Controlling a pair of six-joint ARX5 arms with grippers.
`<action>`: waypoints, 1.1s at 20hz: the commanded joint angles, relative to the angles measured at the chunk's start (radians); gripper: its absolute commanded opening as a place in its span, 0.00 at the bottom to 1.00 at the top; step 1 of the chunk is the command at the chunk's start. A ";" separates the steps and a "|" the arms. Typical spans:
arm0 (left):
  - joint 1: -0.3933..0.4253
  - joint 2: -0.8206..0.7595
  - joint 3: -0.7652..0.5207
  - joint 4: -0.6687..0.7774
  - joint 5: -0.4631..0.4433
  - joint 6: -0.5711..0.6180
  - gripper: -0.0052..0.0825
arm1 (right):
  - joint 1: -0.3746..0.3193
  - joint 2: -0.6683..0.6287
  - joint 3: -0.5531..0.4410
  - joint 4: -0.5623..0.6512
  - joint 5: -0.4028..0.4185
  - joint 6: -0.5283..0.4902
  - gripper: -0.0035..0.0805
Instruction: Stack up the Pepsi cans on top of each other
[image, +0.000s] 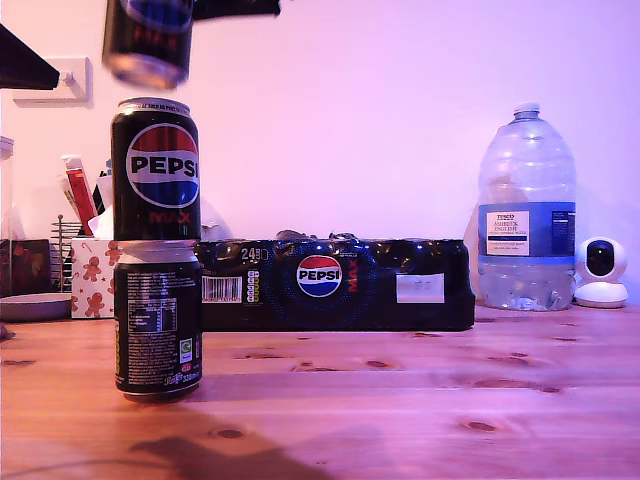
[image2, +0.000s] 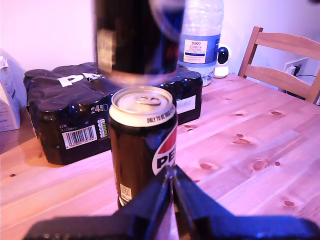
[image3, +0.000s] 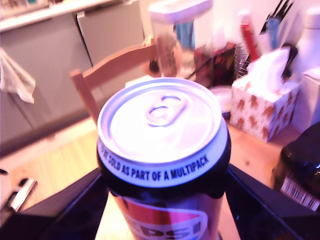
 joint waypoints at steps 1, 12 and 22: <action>-0.003 -0.001 -0.023 0.012 0.000 0.005 0.04 | 0.007 -0.012 0.050 0.029 -0.001 -0.011 0.52; -0.003 -0.001 -0.023 0.011 0.000 0.011 0.04 | 0.006 0.000 0.050 -0.039 0.028 -0.050 0.52; -0.003 -0.001 -0.023 0.011 0.000 0.012 0.04 | 0.006 0.000 0.050 -0.037 0.030 -0.048 0.52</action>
